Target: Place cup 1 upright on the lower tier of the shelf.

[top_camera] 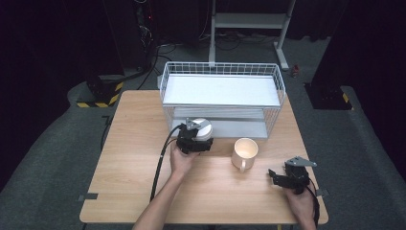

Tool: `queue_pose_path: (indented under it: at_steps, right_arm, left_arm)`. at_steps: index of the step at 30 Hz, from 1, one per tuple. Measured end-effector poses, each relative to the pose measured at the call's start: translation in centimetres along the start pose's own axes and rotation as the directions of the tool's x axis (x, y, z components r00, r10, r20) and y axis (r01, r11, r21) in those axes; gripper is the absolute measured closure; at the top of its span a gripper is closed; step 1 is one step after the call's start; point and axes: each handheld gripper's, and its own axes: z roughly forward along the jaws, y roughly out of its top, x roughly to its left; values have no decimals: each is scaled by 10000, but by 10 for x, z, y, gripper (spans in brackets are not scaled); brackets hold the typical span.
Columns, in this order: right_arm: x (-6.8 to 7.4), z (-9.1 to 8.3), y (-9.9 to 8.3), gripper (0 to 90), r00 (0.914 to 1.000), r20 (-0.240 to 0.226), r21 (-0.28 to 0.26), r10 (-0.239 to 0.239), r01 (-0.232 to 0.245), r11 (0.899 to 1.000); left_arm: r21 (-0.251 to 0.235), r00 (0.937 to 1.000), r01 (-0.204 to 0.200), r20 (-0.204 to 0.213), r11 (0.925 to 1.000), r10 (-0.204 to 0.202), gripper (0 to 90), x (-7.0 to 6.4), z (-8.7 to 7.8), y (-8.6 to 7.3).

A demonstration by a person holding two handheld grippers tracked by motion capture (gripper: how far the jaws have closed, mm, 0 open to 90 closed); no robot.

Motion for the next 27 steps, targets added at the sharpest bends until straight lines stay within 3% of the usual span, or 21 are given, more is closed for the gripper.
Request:
queue_pose_path:
  at_steps: [12, 17, 27]
  right_arm:
    - [0, 0, 0, 236, 10000, 0, 1, 3, -3, 10000]
    - [0, 0, 0, 236, 10000, 1, -3, 1, -1, 10000]
    - [0, 0, 0, 236, 10000, 0, -1, 3, -3, 10000]
  left_arm:
    - [-84, 9987, 414, -286, 9991, -417, 191, 11, 13, 0]
    - [64, 9985, 236, -500, 9997, -233, 191, 13, 18, 4]
    - [52, 9973, 466, -567, 9989, -462, 191, 17, 26, 6]
